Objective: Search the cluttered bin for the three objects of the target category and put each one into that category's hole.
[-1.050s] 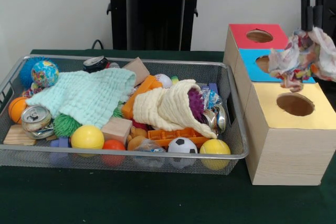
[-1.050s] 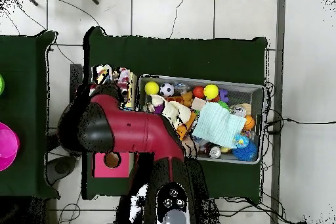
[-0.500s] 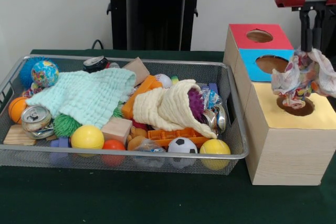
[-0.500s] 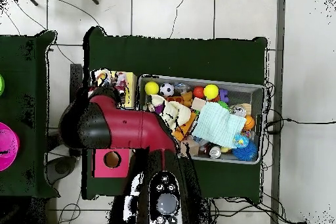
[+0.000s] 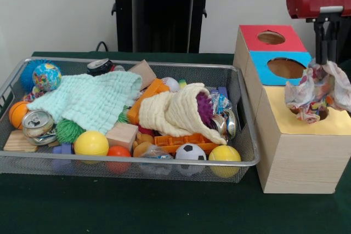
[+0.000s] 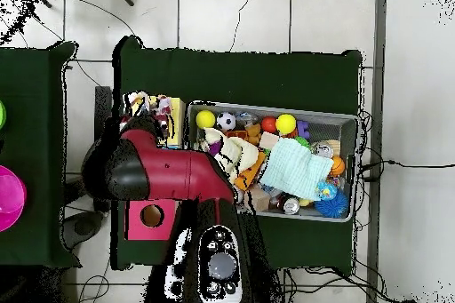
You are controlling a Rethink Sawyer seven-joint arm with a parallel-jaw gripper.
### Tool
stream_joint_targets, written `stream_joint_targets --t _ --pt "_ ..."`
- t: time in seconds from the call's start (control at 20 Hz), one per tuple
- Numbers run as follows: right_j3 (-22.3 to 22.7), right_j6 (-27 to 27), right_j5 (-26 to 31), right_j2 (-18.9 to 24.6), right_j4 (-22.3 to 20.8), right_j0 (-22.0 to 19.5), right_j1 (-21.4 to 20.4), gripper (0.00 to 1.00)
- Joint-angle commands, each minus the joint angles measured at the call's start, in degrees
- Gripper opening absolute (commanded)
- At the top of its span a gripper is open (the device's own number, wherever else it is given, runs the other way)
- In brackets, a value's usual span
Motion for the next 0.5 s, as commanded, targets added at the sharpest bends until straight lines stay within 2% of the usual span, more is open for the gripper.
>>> stream_joint_targets --t 0.05,0.5 --pt "3.1 11.8 -7.4 2.0 -1.6 -1.2 4.2 0.0" --pt "4.8 12.4 -15.1 4.5 -2.8 -3.4 7.8 0.0"
